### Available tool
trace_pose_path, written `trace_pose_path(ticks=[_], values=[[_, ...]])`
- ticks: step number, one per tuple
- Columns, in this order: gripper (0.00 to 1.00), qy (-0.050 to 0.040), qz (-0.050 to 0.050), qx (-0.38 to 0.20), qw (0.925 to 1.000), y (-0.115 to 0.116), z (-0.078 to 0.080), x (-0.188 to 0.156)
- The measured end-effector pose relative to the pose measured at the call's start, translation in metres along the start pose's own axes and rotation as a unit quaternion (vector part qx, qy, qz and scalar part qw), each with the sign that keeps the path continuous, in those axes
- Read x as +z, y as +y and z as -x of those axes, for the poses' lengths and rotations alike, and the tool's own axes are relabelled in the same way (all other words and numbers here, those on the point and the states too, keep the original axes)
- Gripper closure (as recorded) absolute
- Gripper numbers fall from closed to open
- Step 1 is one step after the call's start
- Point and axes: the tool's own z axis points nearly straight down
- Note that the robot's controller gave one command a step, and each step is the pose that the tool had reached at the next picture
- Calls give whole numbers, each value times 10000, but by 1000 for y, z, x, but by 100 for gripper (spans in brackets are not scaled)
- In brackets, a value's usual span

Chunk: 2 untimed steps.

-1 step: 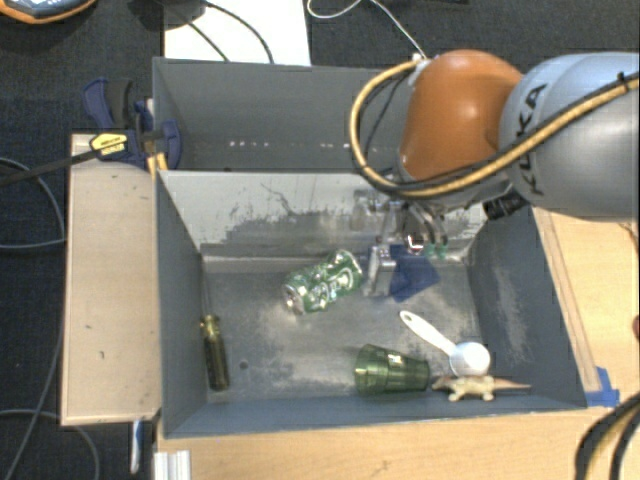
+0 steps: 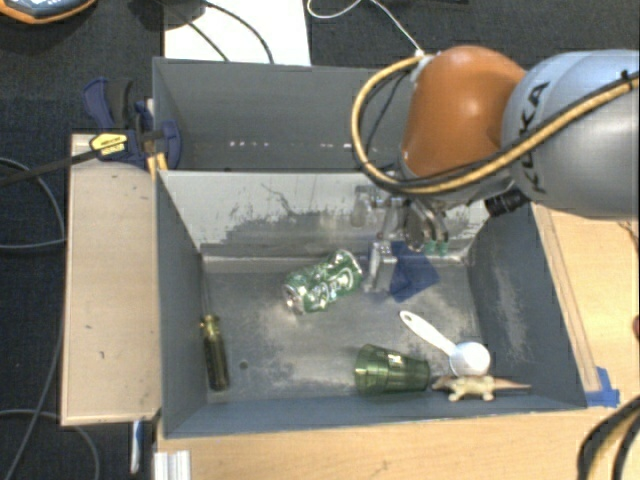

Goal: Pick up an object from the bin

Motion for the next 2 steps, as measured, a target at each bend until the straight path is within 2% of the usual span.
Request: trace_pose_path(ticks=[1,2], values=[[0,15,5,-1724,9850,25,1,103],[0,-25,5,-1812,9834,24,0,52]])
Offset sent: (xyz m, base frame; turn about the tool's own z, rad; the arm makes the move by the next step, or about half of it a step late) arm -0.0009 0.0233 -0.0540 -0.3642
